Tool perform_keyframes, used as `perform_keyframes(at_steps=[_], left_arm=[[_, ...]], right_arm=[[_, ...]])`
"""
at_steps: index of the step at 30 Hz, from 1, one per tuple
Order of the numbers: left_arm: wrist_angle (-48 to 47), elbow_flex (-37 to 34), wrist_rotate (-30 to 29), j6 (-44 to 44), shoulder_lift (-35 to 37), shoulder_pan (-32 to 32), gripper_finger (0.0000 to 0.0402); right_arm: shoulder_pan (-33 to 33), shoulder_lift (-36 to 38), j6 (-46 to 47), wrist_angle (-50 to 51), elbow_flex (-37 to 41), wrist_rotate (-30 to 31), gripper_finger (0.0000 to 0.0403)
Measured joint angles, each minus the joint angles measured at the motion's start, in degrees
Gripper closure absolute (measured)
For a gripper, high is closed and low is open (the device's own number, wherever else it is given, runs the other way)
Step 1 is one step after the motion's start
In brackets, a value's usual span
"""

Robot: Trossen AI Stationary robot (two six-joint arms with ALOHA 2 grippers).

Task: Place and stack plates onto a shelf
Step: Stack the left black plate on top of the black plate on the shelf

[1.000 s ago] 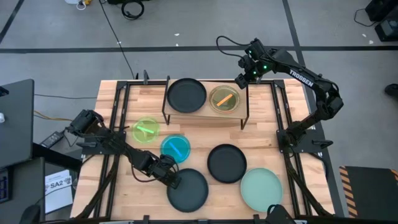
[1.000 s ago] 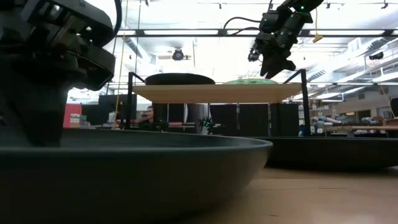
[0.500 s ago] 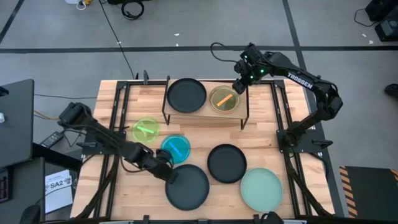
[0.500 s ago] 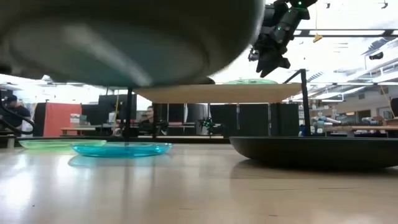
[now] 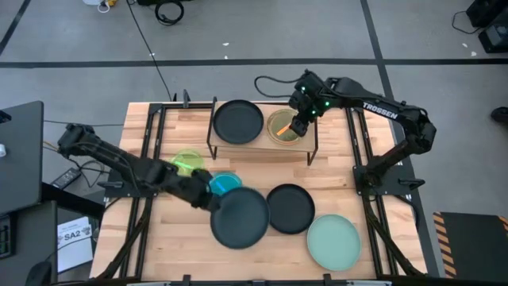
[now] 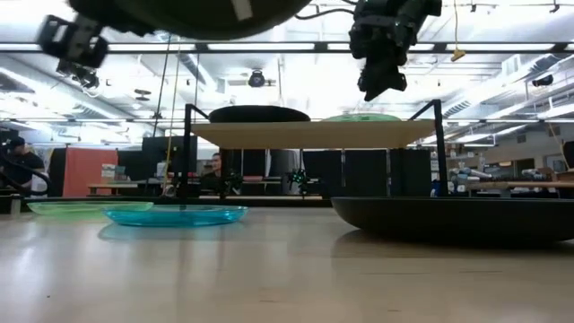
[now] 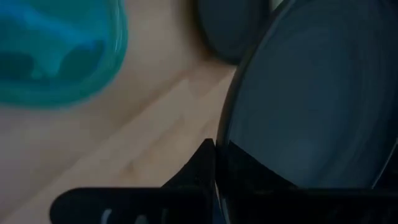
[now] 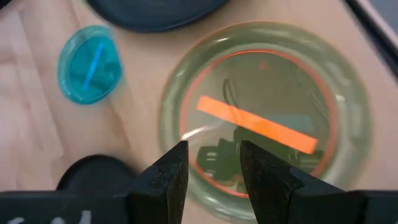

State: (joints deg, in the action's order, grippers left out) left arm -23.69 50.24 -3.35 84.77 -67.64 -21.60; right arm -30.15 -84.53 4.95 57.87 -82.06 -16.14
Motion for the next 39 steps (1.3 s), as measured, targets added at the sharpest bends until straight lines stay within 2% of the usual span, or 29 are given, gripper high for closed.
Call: perform_keyframes(at_steps=[9,13,24,29,35,39], left_arm=[[-1.16,0.02,1.88,-8.23,7.06,12.42,0.0385],[-1.89,0.02,4.51,-11.1,8.5,18.73,0.0385],[-1.92,0.02,14.49,-19.76,8.55,37.39,0.0385],[-1.85,0.02,17.17,-23.59,8.51,46.04,0.0385],[-0.95,0.02,17.13,-27.67,8.49,55.23,0.0385],[-0.68,0.07,17.13,-29.16,7.8,59.19,0.0385]], right_arm=[[7.12,0.0,1.51,0.27,0.0,0.15,0.0252],[10.29,0.0,1.55,1.44,0.0,0.76,0.0252],[18.48,1.53,4.96,8.2,0.0,11.45,0.0252],[20.74,3.16,5.6,7.68,0.0,11.96,0.0252],[22.62,3.65,5.6,7.43,0.0,12.04,0.0252],[23.3,3.45,5.58,7.34,0.0,12.07,0.0252]])
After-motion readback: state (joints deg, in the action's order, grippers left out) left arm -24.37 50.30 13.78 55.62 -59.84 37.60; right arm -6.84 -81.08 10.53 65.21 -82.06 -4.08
